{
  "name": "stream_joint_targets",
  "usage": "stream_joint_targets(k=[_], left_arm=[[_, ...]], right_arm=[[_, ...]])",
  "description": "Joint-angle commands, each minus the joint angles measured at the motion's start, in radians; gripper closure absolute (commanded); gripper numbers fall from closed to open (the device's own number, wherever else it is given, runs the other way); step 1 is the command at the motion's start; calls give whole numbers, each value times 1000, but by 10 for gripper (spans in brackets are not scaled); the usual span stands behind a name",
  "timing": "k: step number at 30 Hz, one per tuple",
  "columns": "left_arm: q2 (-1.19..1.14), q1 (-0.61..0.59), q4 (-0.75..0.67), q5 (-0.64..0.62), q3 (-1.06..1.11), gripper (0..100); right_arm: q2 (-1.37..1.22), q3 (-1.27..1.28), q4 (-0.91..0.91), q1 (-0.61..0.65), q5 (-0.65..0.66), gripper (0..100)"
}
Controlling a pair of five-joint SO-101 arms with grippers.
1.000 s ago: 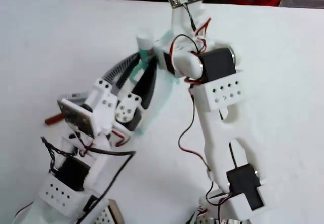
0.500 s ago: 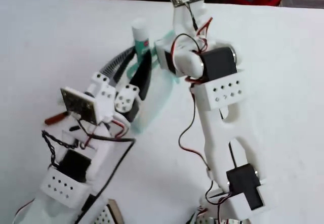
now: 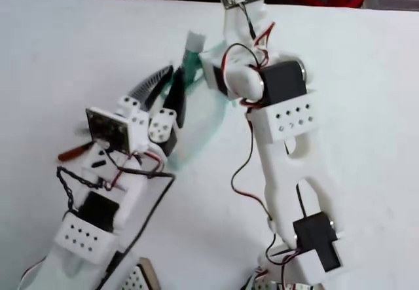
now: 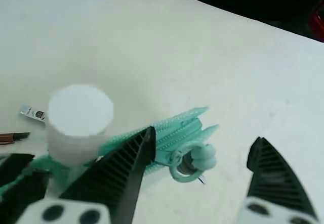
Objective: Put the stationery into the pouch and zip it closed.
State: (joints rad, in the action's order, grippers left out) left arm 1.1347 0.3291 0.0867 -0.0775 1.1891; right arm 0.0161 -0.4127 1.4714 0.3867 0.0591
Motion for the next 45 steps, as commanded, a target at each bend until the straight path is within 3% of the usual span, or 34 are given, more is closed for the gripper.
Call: stream_joint_targets(k=[1, 9, 22, 28, 31, 35, 39, 41, 45], left_arm=[[-8, 8, 69, -78, 0, 803], [-5, -10, 183, -68, -75, 797], [455, -377, 442, -71, -120, 797], [458, -366, 519, -69, -117, 797], [458, -271, 523, -64, -54, 797], [458, -153, 422, -63, 81, 797], [458, -170, 367, -63, 135, 797], [458, -185, 362, -63, 138, 797], [460, -194, 361, -60, 123, 797]], right_arm=[[-19, 15, 22, -13, 9, 707], [-19, 15, 18, -16, 9, 707], [18, 64, 16, 35, 11, 708], [58, 61, 33, 12, 12, 708], [159, 68, 30, 33, 14, 708], [183, 149, -124, 25, 61, 715], [168, 226, -117, 117, 84, 839], [150, 236, -174, 87, 130, 888], [142, 201, -142, 31, 83, 858]])
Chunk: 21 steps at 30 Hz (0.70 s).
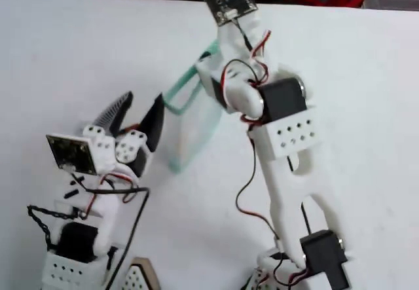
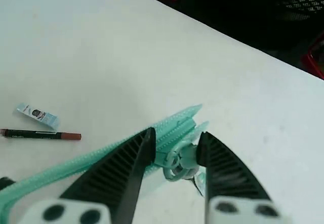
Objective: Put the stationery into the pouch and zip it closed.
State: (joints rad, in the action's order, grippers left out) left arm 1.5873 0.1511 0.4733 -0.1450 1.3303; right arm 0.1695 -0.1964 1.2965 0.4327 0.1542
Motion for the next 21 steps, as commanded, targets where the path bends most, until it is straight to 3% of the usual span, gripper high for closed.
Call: stream_joint_targets(k=[1, 4, 10, 15, 21], left_arm=[[5, -31, -20, 31, -35, 797], [4, -74, 61, 91, -123, 797], [-27, -101, 388, 103, -368, 797], [-168, -105, 539, 315, -606, 797], [-587, -268, 638, 582, -818, 797]], right_arm=[[-10, -28, 54, -15, -18, 846], [-10, -66, 116, -13, -28, 832], [-10, -69, 193, -13, -29, 832], [-10, -71, 202, -13, -29, 832], [-10, -69, 203, -16, -29, 832]])
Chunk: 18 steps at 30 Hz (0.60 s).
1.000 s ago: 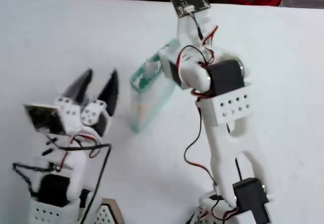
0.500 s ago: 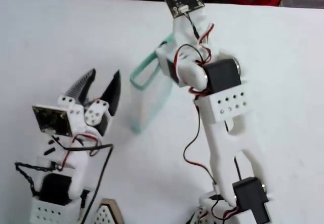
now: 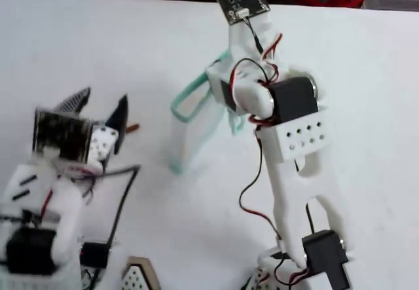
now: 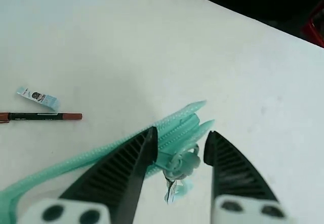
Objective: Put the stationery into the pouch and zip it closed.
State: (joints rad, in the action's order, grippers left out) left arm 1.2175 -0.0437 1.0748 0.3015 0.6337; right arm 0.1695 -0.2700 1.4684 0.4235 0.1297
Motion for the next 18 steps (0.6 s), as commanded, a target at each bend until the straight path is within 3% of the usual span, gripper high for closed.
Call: stream_joint_targets(k=[1, 9, 18], left_arm=[[-291, -99, 55, 186, -160, 797], [-745, -156, 210, 667, -333, 797], [-1050, -249, -5, 1036, -333, 797]], right_arm=[[-10, 5, 31, -5, -5, 832], [-12, 5, 30, -12, -3, 832], [-12, 51, 13, -13, 2, 832]])
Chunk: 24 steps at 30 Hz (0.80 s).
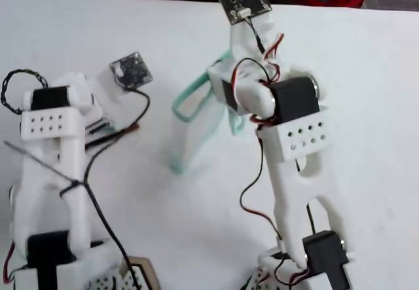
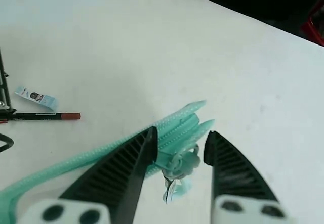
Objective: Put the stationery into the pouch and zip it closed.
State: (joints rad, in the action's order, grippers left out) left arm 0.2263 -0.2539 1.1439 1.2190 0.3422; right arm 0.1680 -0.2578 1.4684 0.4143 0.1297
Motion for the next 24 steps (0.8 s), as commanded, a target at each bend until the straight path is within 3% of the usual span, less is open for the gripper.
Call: stream_joint_targets(k=[1, 13, 20, 24], left_arm=[[-93, -48, -77, 157, -48, 797], [-348, -53, -290, 204, -51, 793], [-526, -70, -261, 244, -227, 795], [-662, -70, -98, 249, -417, 797]], right_arm=[[-10, 44, 10, -4, 2, 832], [-10, 61, 2, -5, 3, 832], [-15, 63, 4, -5, 3, 832], [-13, 72, -1, -5, 5, 832]])
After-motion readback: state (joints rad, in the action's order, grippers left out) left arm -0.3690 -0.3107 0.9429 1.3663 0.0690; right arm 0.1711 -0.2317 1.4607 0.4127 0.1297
